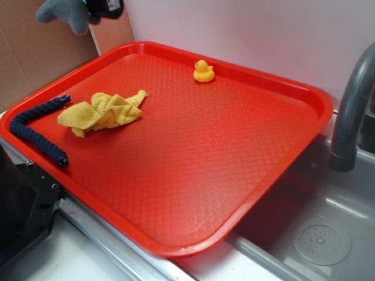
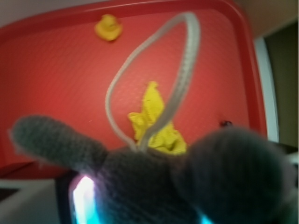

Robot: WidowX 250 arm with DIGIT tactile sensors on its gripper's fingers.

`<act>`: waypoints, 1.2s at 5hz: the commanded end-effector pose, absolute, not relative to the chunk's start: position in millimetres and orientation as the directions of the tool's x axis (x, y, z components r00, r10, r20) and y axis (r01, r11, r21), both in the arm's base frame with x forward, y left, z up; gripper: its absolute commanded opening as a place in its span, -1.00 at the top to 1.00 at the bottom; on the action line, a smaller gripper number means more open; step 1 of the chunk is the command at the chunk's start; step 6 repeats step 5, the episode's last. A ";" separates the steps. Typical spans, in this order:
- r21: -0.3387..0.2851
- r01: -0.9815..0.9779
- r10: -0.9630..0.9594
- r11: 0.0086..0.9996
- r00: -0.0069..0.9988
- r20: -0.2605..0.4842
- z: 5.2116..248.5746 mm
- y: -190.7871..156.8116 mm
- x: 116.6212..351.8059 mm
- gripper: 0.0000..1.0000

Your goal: Grab the gray animal.

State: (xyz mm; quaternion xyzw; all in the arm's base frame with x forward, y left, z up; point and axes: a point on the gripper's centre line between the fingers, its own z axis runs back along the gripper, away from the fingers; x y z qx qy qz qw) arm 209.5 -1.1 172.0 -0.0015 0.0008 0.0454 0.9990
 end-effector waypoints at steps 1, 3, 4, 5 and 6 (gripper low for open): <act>0.053 -0.057 0.053 0.997 0.995 0.086 183.9 1.3 221.3 1.00; 0.011 -0.071 0.068 0.997 0.986 0.150 188.0 20.4 241.0 1.00; 0.003 -0.076 0.075 0.997 0.983 0.166 180.7 22.6 241.7 1.00; 0.011 -0.086 0.084 0.996 0.986 0.143 174.5 21.8 241.8 1.00; 0.011 -0.086 0.084 0.996 0.986 0.143 174.5 21.8 241.8 1.00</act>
